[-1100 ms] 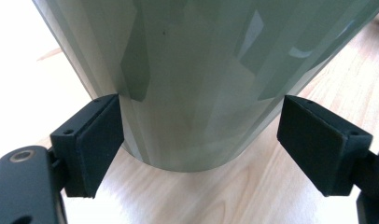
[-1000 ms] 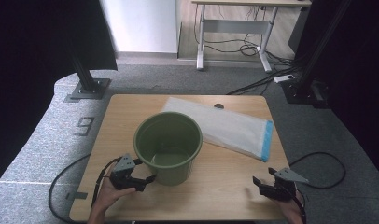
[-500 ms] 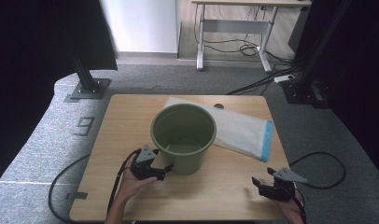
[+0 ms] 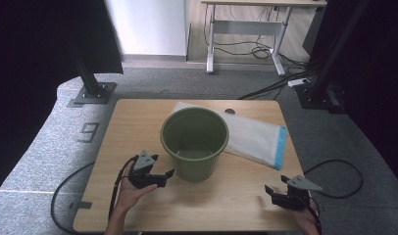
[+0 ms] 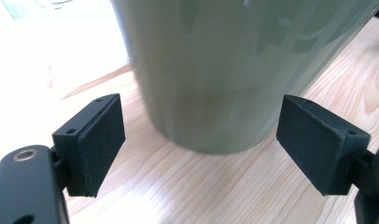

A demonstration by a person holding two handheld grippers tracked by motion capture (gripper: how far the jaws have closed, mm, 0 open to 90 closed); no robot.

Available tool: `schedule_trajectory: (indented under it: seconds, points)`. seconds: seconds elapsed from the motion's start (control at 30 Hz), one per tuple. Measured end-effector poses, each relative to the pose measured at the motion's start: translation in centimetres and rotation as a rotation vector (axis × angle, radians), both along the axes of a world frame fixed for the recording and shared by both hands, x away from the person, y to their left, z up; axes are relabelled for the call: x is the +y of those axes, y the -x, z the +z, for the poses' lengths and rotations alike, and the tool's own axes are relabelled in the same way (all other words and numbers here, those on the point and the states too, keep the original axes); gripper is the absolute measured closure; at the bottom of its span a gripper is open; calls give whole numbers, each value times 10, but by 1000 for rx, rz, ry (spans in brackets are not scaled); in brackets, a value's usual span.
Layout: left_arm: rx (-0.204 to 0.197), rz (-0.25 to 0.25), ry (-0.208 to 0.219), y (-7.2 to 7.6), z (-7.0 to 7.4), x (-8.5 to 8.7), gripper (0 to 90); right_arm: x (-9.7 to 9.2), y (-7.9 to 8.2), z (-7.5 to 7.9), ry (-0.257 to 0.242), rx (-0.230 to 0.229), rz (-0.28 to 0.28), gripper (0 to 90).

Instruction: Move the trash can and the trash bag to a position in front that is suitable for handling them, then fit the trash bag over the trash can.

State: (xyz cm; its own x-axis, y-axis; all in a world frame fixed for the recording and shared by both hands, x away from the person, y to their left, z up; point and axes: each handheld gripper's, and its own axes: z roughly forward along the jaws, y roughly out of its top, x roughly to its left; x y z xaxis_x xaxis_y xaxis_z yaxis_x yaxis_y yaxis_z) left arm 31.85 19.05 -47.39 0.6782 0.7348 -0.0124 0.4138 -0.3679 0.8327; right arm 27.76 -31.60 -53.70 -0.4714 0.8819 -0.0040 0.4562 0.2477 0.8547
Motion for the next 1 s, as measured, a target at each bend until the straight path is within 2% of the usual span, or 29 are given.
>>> schedule_trajectory:
  seconds: [0.07,0.23,0.3,0.33,0.37,0.4,0.43,0.6,0.67,0.7,0.73,0.77,0.83,0.87,0.93,1.0]
  points:
    - [-1,7,1,2,0,4,153,3,-3,1,23,-9,-8,201]
    - [13,32,15,3,-4,16,154,11,-14,4,40,-17,-7,196]
    - [22,42,22,2,-6,19,155,16,-23,8,46,-26,-5,191]
    - [27,44,22,2,-7,20,155,23,-34,12,56,-38,-2,184]
    - [28,47,21,2,-8,21,155,23,-34,12,56,-38,-2,184]
    - [35,56,13,2,-9,23,156,30,-47,14,75,-41,4,175]
    - [35,56,13,2,-9,23,156,30,-47,14,75,-41,4,175]
    - [33,65,0,6,-9,26,156,48,-89,11,77,6,10,143]
    - [38,76,6,6,-12,29,158,61,-108,11,97,11,24,139]
    - [44,82,4,7,-14,31,158,61,-108,11,97,11,24,139]
    - [54,97,1,8,-17,35,158,69,-119,11,104,9,39,139]
    - [54,97,1,8,-17,35,158,69,-119,11,104,9,39,139]
    - [58,107,2,10,-19,39,158,78,-129,8,130,12,54,142]
    - [62,110,4,11,-20,41,158,82,-138,2,124,29,66,148]
    - [66,126,5,11,-21,45,159,83,-142,-1,121,43,79,161]
    - [72,134,19,12,-22,47,160,86,-146,-6,147,58,84,184]
